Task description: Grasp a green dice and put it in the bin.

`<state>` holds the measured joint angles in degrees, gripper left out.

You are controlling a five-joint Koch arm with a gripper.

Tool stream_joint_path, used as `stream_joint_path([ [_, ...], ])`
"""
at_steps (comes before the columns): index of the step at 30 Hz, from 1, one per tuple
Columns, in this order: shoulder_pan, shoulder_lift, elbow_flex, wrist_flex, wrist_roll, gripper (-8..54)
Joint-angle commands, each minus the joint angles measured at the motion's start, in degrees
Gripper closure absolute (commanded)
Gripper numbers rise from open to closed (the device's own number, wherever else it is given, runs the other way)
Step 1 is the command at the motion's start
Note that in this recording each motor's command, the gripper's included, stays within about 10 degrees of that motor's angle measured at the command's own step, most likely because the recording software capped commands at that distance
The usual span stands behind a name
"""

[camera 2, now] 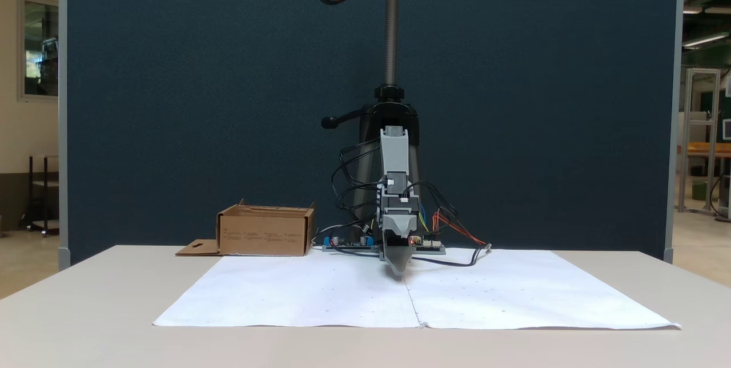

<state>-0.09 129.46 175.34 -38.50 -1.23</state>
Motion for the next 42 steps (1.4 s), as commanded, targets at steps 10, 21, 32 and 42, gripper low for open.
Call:
stream_joint_path([
  [10,0.2,5.7,3.8,18.3,-3.3,0.6],
  [21,0.2,5.7,3.8,18.3,-3.3,0.6],
  [32,0.2,5.7,3.9,18.3,-3.3,0.6],
  [42,0.2,5.7,3.8,18.3,-3.3,0.6],
])
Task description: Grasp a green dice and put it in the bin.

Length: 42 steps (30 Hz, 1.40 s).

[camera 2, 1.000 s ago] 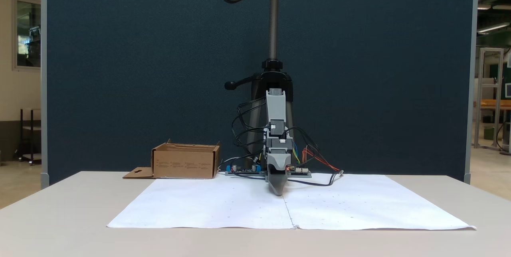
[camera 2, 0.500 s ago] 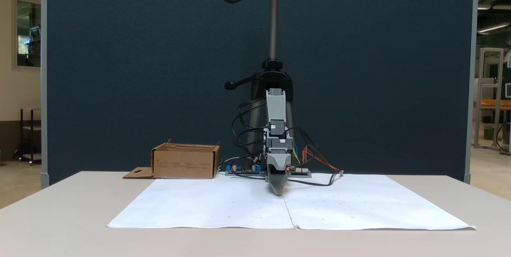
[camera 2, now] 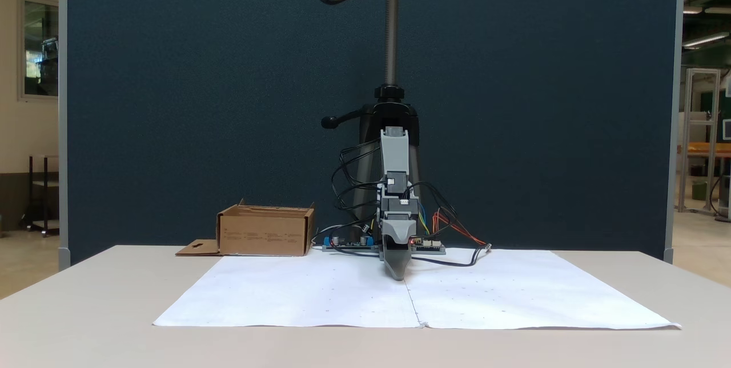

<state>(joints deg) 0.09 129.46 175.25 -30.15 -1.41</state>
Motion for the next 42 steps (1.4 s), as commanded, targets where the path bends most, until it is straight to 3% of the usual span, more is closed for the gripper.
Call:
stream_joint_path([
  [1,0.0,5.7,3.9,10.0,-3.1,0.6],
  [42,-4.4,5.7,3.9,10.0,-3.1,0.8],
])
